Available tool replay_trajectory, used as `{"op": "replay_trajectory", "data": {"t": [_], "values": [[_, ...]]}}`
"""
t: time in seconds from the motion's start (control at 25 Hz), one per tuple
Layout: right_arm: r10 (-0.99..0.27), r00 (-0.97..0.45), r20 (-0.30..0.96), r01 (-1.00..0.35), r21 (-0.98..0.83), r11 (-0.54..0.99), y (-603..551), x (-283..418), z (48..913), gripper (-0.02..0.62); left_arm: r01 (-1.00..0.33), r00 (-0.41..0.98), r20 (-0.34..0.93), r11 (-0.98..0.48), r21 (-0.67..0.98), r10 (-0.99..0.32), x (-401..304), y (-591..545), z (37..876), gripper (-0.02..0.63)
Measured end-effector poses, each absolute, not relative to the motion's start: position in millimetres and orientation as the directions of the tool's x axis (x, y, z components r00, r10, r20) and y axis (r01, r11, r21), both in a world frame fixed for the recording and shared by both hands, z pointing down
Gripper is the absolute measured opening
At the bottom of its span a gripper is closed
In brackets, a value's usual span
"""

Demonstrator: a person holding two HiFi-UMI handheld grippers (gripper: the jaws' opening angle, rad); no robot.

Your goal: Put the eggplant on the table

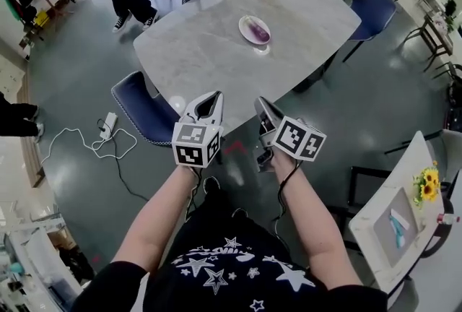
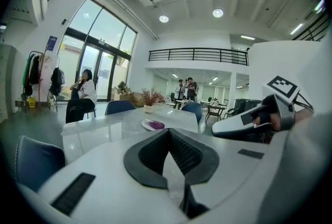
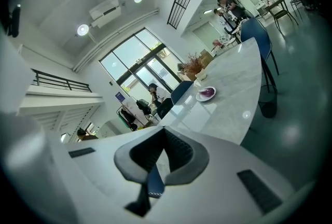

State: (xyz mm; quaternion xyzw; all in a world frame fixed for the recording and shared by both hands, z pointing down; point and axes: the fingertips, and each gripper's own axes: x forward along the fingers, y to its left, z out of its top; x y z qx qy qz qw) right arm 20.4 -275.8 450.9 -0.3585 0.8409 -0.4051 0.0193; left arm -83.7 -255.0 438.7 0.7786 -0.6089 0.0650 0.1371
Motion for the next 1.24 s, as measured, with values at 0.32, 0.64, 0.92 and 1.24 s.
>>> {"op": "replay_trajectory", "data": {"t": [0.32, 0.64, 0.92, 1.24], "values": [[-0.601, -0.759, 0.248, -0.586, -0.662, 0.467, -212, 51, 442, 0.005, -0.967, 0.246, 0.238, -0.223, 0.120, -0.940, -49, -194, 424, 0.006], [-0.599, -0.754, 0.270, -0.613, -0.618, 0.493, -162, 54, 442, 0.005, -0.965, 0.255, 0.228, -0.230, 0.130, -0.940, -43, -147, 422, 0.006], [-0.606, -0.745, 0.278, -0.631, -0.586, 0.508, -152, 40, 429, 0.005, -0.961, 0.265, 0.218, -0.241, 0.133, -0.939, -54, -132, 413, 0.006], [-0.625, -0.733, 0.268, -0.648, -0.553, 0.523, -126, 7, 410, 0.005, -0.958, 0.279, 0.193, -0.259, 0.121, -0.941, -82, -107, 398, 0.006]]}}
